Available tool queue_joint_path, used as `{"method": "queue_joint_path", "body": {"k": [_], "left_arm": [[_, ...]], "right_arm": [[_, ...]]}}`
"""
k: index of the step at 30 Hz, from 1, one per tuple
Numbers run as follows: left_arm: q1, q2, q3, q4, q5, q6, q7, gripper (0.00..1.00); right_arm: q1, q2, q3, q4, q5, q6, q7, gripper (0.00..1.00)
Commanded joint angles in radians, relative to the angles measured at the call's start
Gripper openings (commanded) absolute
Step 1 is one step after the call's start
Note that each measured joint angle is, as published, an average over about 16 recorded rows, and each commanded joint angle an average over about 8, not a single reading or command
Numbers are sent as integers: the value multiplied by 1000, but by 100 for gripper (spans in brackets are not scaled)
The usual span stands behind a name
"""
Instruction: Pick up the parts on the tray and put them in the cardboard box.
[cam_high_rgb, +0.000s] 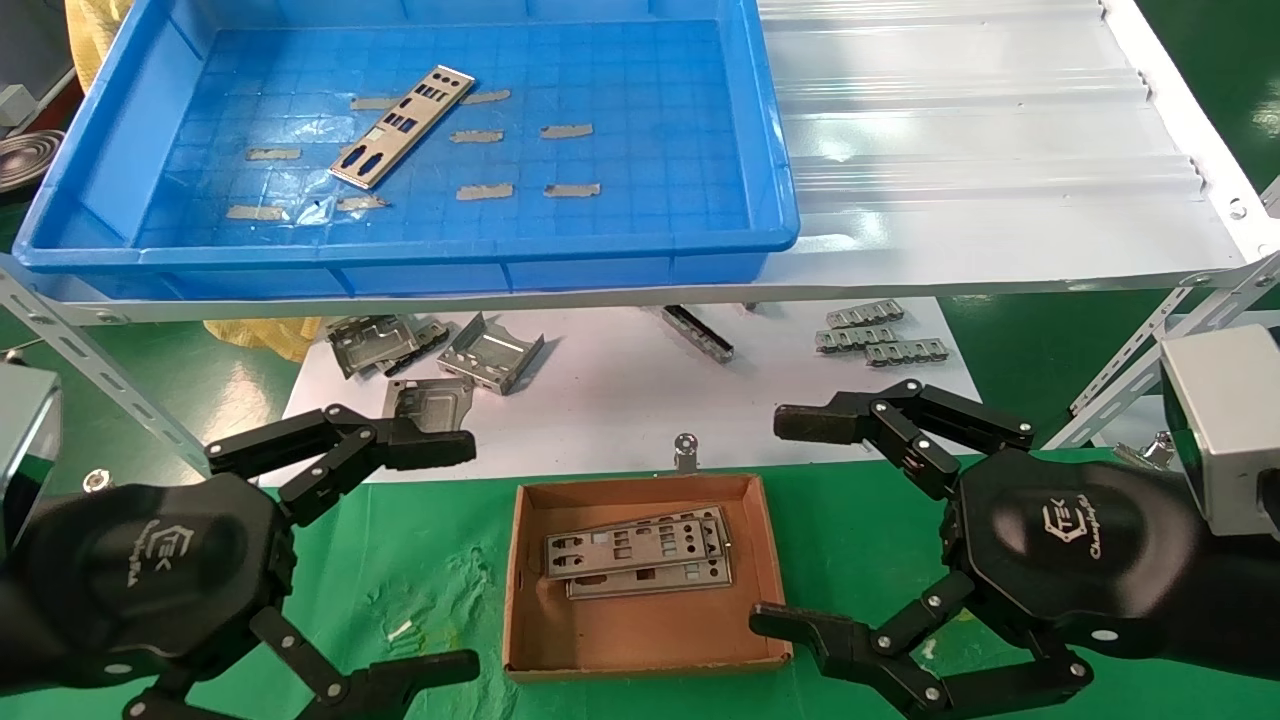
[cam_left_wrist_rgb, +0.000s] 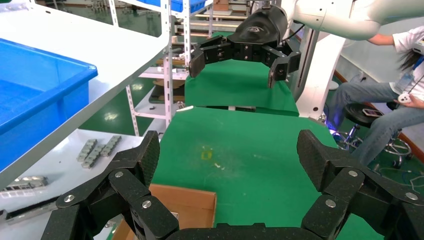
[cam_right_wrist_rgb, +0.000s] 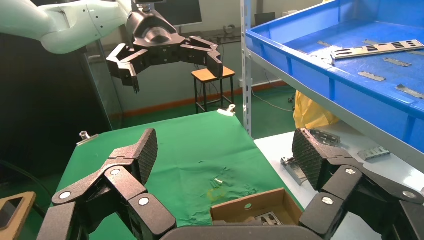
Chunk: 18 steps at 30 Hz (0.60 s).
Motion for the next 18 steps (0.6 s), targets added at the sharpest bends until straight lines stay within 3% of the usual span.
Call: {"method": "queue_joint_path", "body": {"k": [1, 18], "left_arm": [[0, 0, 0, 0, 0, 0, 0, 100], [-1, 1, 1, 2, 1, 0, 1, 100]], "right_arm": [[0, 0, 0, 0, 0, 0, 0, 100], [0, 0, 0, 0, 0, 0, 0, 100]]}}
